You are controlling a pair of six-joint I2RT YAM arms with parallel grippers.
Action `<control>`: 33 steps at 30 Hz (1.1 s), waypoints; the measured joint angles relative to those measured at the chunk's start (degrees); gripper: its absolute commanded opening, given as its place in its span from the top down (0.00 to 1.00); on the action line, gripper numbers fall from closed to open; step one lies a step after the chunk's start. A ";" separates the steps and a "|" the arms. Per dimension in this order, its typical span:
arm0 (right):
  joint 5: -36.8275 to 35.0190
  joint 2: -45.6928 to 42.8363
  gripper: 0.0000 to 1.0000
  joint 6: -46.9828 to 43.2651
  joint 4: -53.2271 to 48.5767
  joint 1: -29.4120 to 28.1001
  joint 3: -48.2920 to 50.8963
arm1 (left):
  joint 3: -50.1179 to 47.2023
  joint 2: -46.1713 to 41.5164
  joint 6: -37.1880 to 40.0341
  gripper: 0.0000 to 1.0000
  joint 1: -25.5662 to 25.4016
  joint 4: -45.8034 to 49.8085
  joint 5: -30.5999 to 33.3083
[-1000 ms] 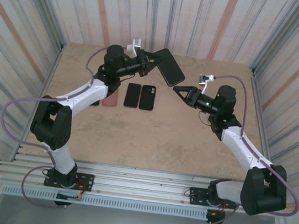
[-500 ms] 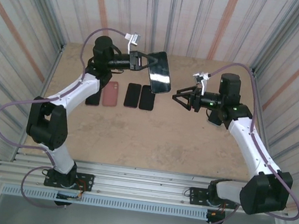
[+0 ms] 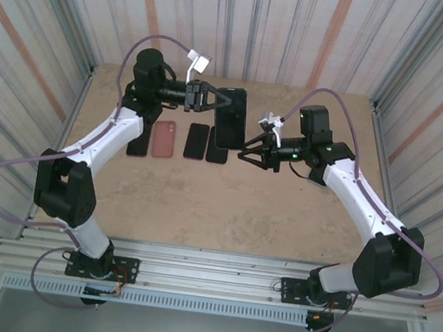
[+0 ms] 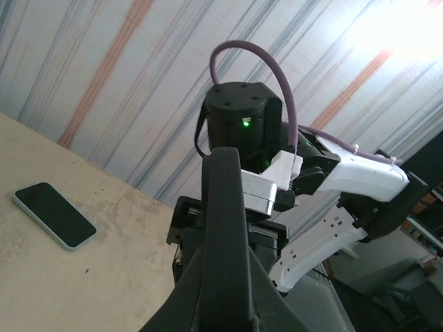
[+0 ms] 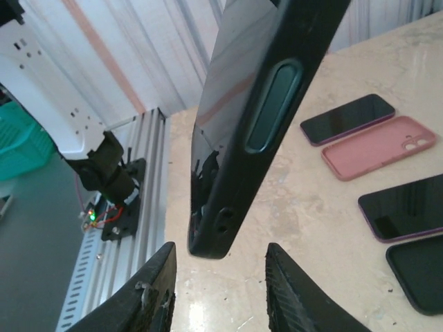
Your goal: Take the phone out of the phone case
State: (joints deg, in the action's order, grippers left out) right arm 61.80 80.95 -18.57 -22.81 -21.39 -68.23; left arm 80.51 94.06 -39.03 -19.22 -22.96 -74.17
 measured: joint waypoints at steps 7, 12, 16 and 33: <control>1.51 0.98 0.73 -4.96 -3.74 -1.70 -2.29 | 0.07 -0.42 2.01 1.00 0.00 3.26 -1.46; 1.46 2.34 0.76 -7.72 -6.45 -3.06 -3.48 | 0.42 -0.42 2.86 1.00 0.00 4.59 -2.16; 1.49 2.86 0.79 -8.92 -7.78 -3.15 -3.69 | 0.74 -0.42 3.08 1.00 0.00 4.87 -2.32; 0.66 5.40 0.90 -9.40 -12.61 -3.37 -8.83 | 2.08 0.02 1.95 1.00 0.11 3.41 -3.30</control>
State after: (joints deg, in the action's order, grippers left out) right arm 62.46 86.35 -27.97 -35.42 -24.75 -77.06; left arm 82.59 94.08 -37.08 -19.11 -19.55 -77.47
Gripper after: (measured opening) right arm 0.144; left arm 0.127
